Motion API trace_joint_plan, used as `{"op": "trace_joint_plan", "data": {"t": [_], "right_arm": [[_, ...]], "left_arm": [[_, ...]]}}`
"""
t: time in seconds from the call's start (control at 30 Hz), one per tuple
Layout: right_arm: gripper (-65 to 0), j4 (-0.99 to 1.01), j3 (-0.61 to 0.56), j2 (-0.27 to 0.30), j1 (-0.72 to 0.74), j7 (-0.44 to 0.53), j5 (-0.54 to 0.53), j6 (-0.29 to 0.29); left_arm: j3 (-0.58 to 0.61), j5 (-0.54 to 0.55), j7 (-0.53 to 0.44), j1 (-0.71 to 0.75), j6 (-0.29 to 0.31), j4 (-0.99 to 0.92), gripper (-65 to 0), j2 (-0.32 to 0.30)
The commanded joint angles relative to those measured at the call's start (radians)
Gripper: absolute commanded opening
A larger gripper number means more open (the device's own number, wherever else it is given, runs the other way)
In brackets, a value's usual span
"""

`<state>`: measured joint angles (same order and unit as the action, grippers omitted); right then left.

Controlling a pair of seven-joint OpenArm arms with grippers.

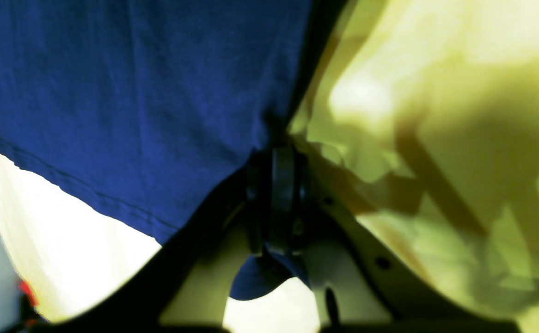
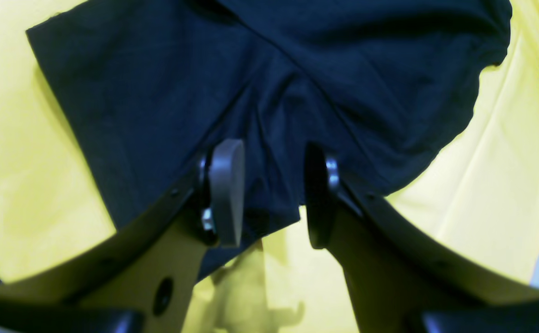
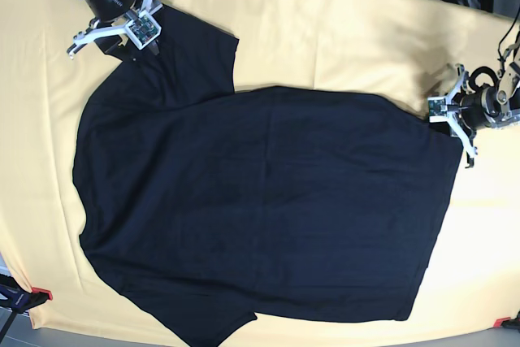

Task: Fold the T-shirt properly
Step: 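Lift the shirt with both grippers and drag it toward the robot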

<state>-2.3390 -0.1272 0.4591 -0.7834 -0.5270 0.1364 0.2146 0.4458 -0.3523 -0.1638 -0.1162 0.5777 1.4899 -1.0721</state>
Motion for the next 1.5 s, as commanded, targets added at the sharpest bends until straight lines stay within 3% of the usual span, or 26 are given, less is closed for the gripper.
{"op": "trace_joint_plan", "data": {"t": [0.0,0.07,0.23,0.5,0.63,0.7,0.8,0.93,1.03,1.1,1.23,1.37,1.47], "right_arm": [[-40.6,-0.014,0.010,0.006,-0.005,0.019,-0.008,-0.007],[-40.4,-0.005,0.010,0.006,-0.005,0.019,-0.010,-0.009],[-28.6,0.136,0.010,0.006,0.042,0.020,-0.010,-0.018],[-29.0,0.254,0.010,0.006,0.147,0.045,-0.010,0.003],[-36.9,0.304,0.010,0.006,0.186,0.045,-0.058,0.020],[-45.6,0.332,0.010,0.006,0.200,0.045,-0.092,0.039],[-64.3,0.339,0.010,0.006,0.201,0.045,-0.092,0.029],[-65.0,0.319,0.010,0.006,0.201,0.043,-0.076,0.013],[-65.0,0.254,0.011,0.008,0.196,0.005,-0.067,-0.043],[-65.0,0.206,0.012,0.010,0.179,-0.030,-0.020,-0.042],[-65.0,0.124,0.013,0.063,0.107,-0.036,0.051,-0.063],[-65.0,0.061,0.035,0.113,0.032,-0.063,0.105,-0.097],[-65.0,0.058,0.093,0.135,-0.020,-0.068,0.101,-0.099]], "left_arm": [[-0.006,0.018,-0.010,-0.010,0.000,0.009,-65.0,-0.028],[-0.006,0.018,-0.005,-0.010,0.000,0.009,-65.0,-0.027],[-0.006,0.018,0.007,-0.010,-0.001,0.009,-65.0,-0.028],[-0.006,0.018,0.007,-0.010,0.000,0.009,-65.0,-0.028],[-0.006,0.018,0.007,-0.010,0.000,0.009,-65.0,-0.027],[-0.006,0.018,0.006,-0.010,-0.001,0.010,-65.0,-0.027],[-0.006,0.018,0.007,-0.010,0.000,0.009,-65.0,-0.028],[-0.006,0.038,0.007,-0.012,-0.001,0.010,-65.0,-0.028],[-0.007,0.098,0.006,-0.015,-0.001,0.029,-65.0,-0.037],[-0.007,0.146,0.007,-0.014,0.007,0.061,-65.0,-0.051],[-0.007,0.204,-0.002,-0.014,0.120,0.126,-65.0,-0.092],[-0.007,0.208,-0.087,-0.011,0.120,0.175,-65.0,-0.139],[-0.007,0.207,-0.098,-0.011,0.120,0.200,-65.0,-0.168]]}}
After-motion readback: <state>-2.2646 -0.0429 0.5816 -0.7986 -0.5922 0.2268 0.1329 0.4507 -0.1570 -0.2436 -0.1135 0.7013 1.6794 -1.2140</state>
